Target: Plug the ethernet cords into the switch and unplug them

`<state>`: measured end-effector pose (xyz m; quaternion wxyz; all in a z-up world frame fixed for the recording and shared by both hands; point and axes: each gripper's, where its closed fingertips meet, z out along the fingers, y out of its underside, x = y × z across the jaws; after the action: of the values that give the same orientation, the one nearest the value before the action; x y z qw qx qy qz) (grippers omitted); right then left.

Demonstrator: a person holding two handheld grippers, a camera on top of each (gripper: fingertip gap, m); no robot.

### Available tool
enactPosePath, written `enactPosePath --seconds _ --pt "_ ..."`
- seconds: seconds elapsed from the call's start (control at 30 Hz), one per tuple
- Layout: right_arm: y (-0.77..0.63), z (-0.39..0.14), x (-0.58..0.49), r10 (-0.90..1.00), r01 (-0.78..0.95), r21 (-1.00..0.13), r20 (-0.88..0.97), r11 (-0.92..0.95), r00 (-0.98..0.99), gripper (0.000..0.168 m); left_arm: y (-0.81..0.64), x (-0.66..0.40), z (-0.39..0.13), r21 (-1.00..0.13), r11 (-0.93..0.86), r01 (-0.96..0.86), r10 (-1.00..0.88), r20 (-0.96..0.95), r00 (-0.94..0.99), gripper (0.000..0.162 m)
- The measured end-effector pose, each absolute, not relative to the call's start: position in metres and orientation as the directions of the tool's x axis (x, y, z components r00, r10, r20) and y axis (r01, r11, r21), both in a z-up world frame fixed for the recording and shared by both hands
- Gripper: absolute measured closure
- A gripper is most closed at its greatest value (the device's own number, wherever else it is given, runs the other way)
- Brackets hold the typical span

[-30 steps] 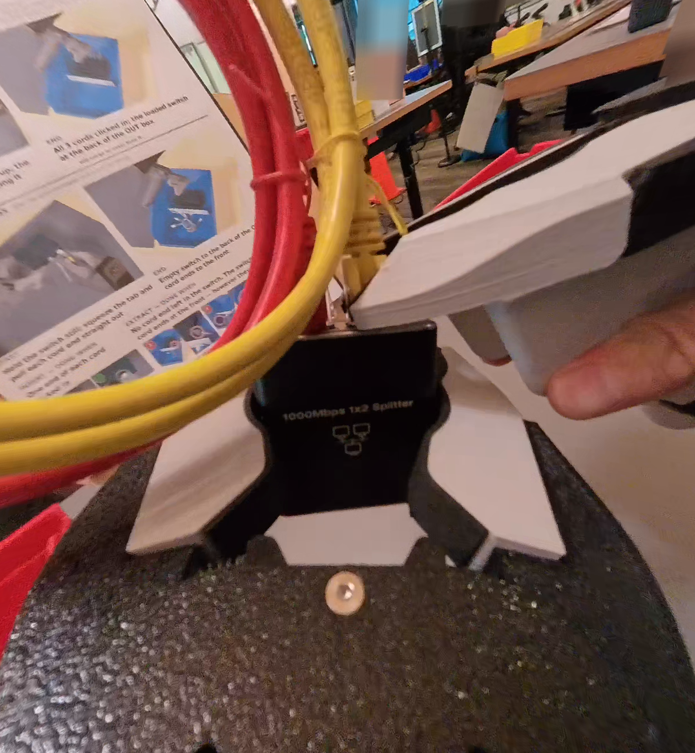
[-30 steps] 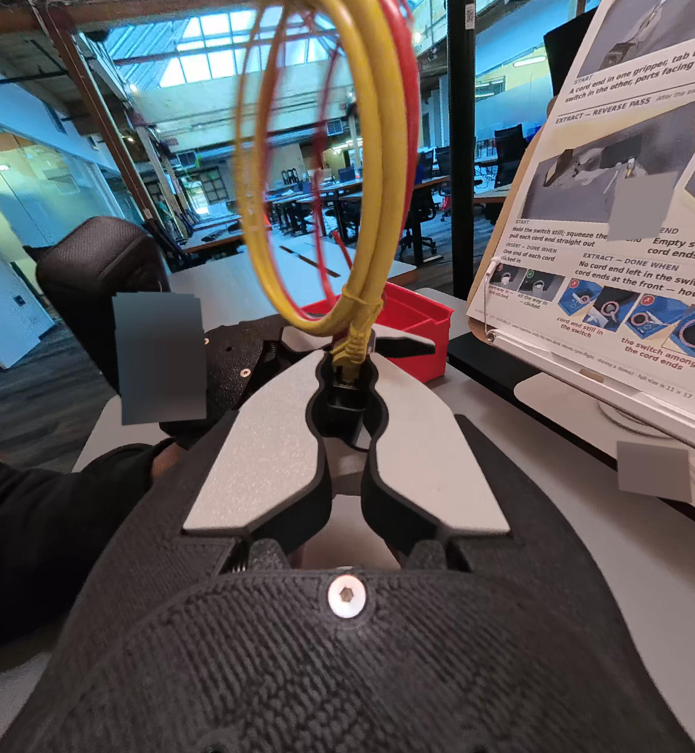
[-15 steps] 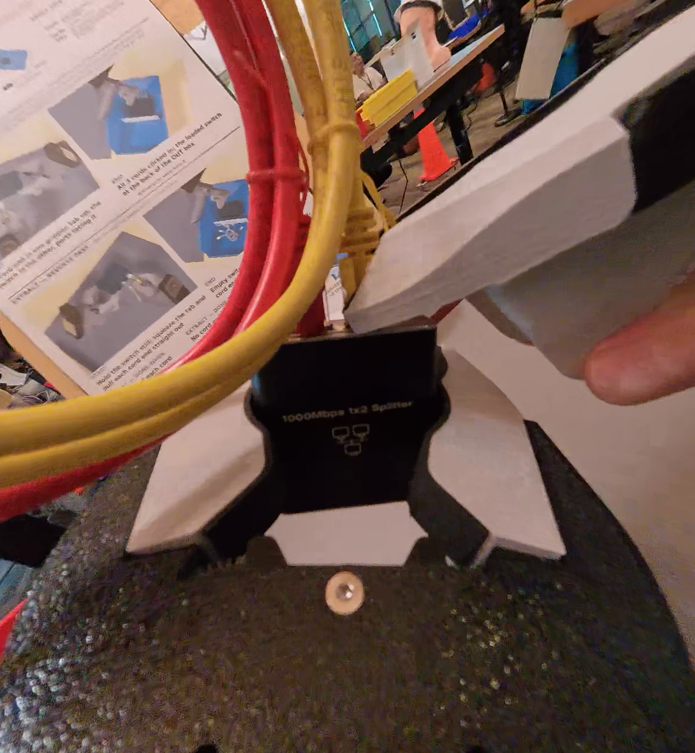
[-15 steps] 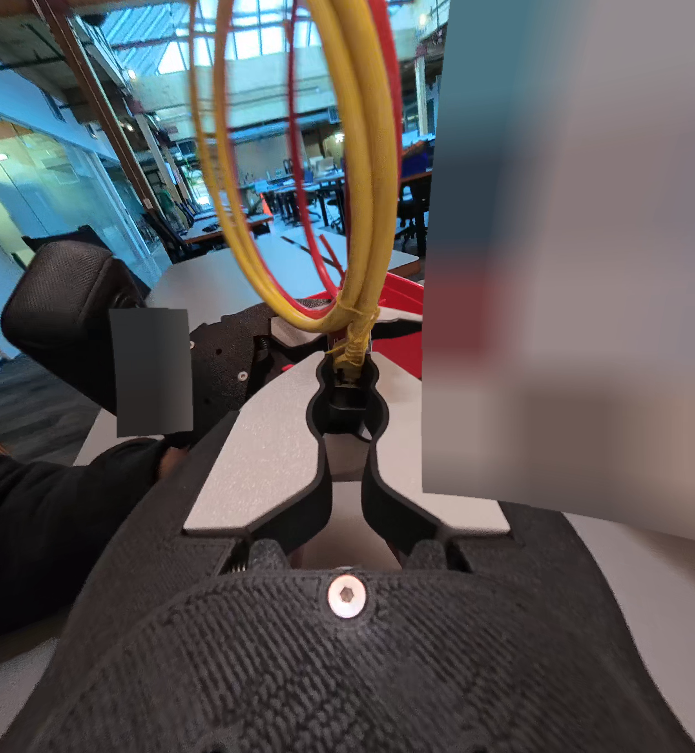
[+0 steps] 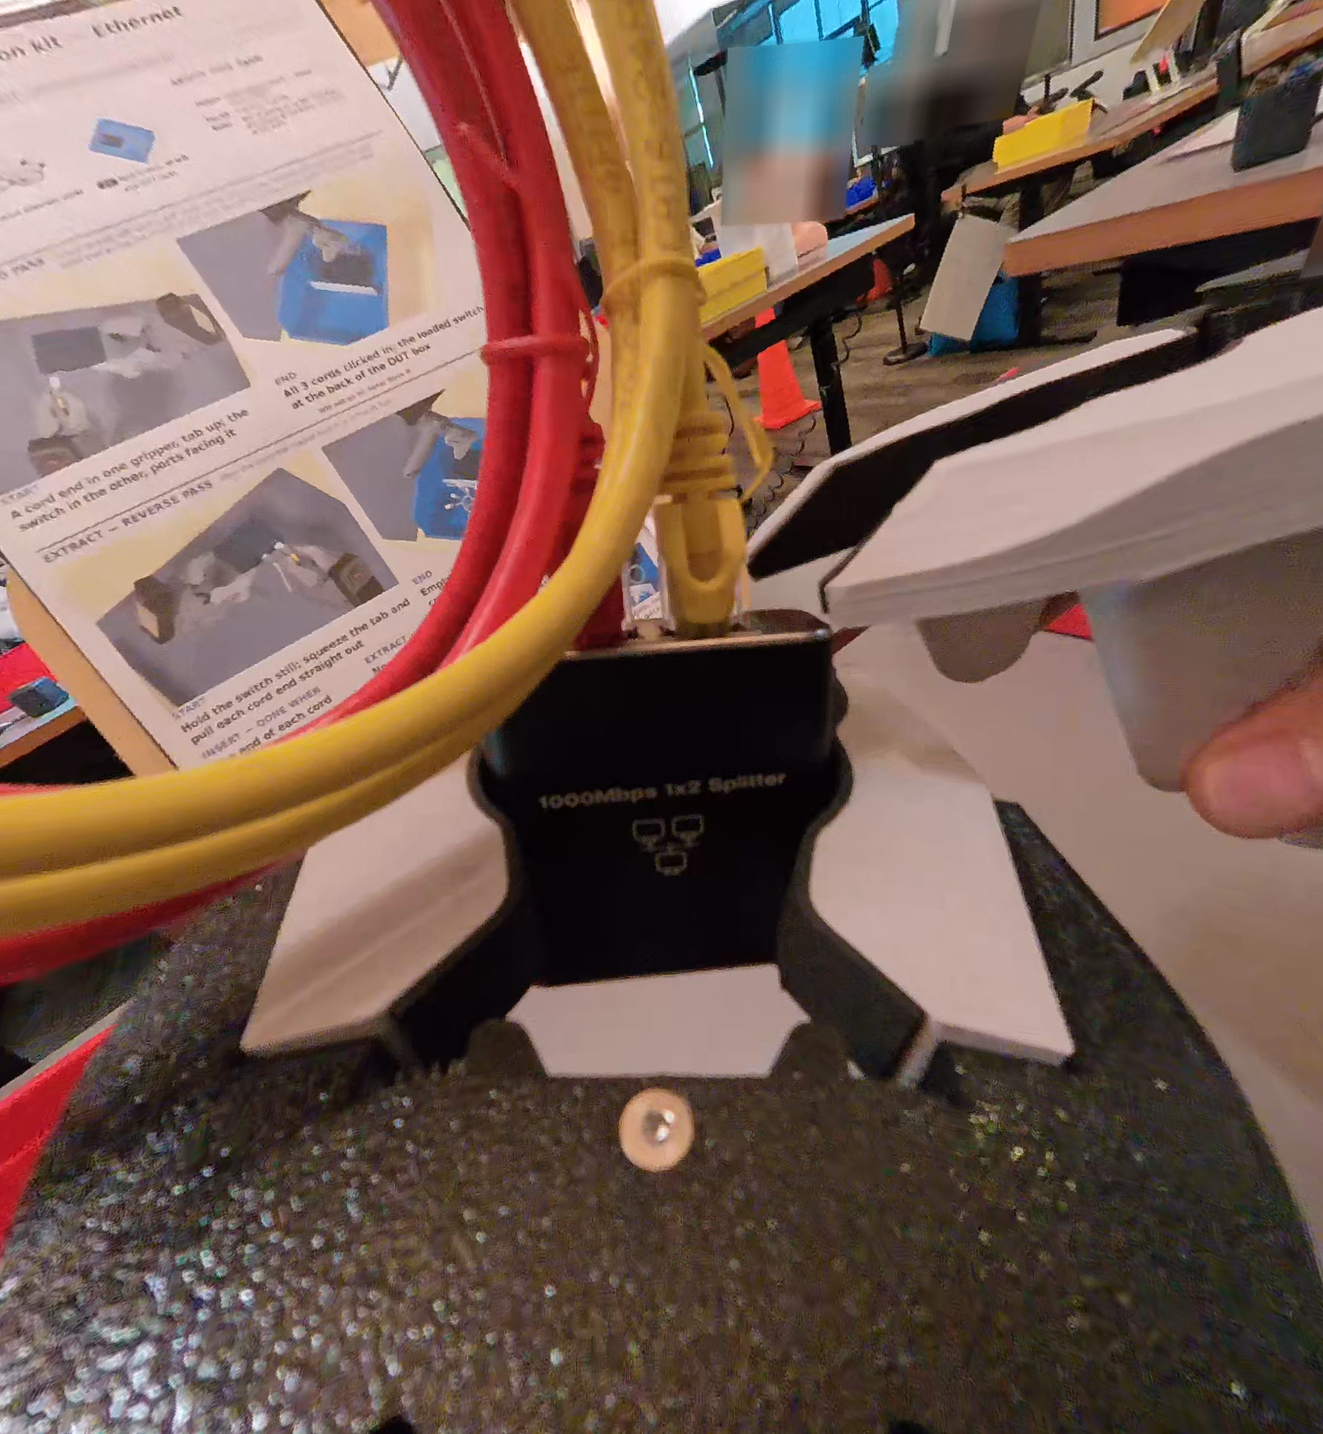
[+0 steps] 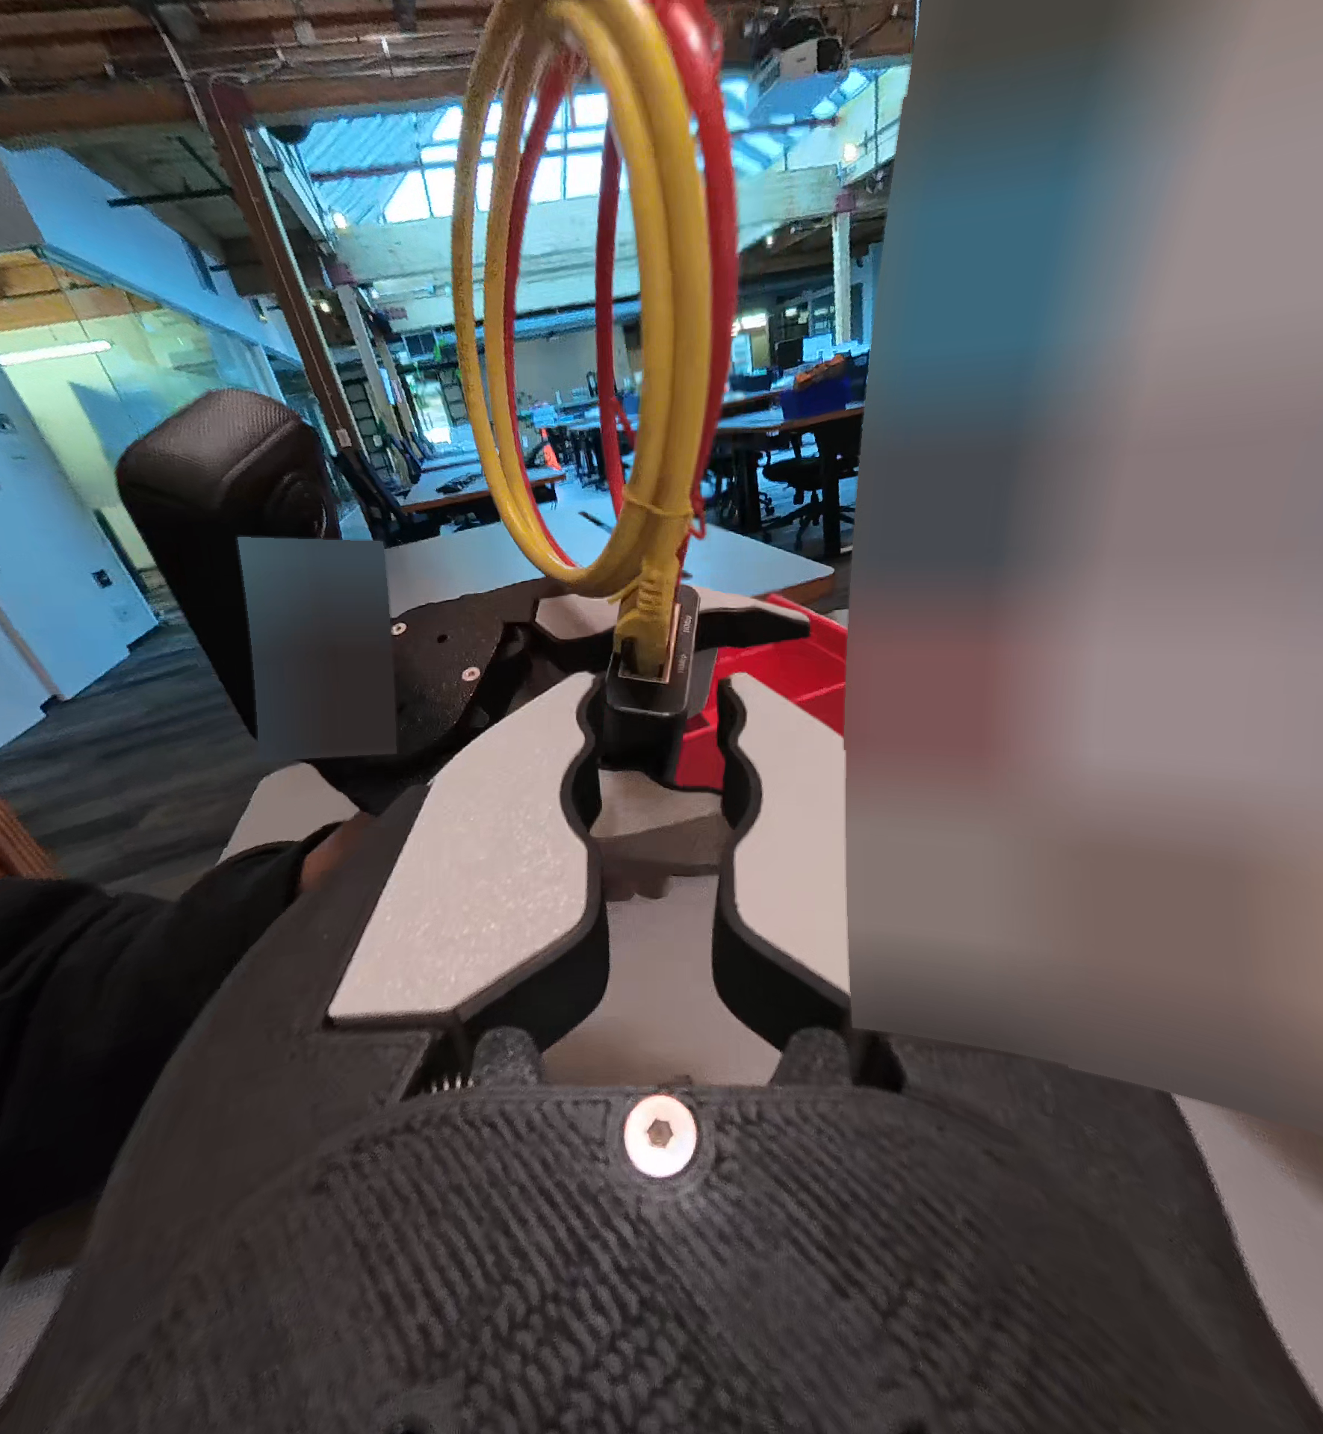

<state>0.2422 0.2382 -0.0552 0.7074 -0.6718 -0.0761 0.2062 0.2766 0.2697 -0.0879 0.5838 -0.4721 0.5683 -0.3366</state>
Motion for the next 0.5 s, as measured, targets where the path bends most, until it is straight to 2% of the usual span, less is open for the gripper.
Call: enactPosePath --seconds 0.13,0.3,0.37,0.5 --pt "0.235 -0.039 0.241 0.382 -0.241 -0.967 -0.193 0.080 0.904 0.136 0.271 0.272 -0.079 -0.938 0.329 -0.107 -0.930 -0.342 0.136 0.085" --pt "0.241 -0.042 0.239 0.349 -0.229 -0.971 -0.194 0.063 0.917 0.130 0.266 0.273 -0.078 -0.934 0.343 -0.104 -0.925 -0.355 0.134 0.085" --pt "0.241 -0.042 0.236 0.353 -0.216 -0.974 -0.182 0.060 0.918 0.134 0.265 0.274 -0.079 -0.929 0.354 -0.106 -0.921 -0.366 0.136 0.085" --pt "0.240 -0.039 0.229 0.379 -0.208 -0.975 -0.165 0.074 0.911 0.154 0.263 0.274 -0.076 -0.926 0.365 -0.096 -0.915 -0.376 0.145 0.085"
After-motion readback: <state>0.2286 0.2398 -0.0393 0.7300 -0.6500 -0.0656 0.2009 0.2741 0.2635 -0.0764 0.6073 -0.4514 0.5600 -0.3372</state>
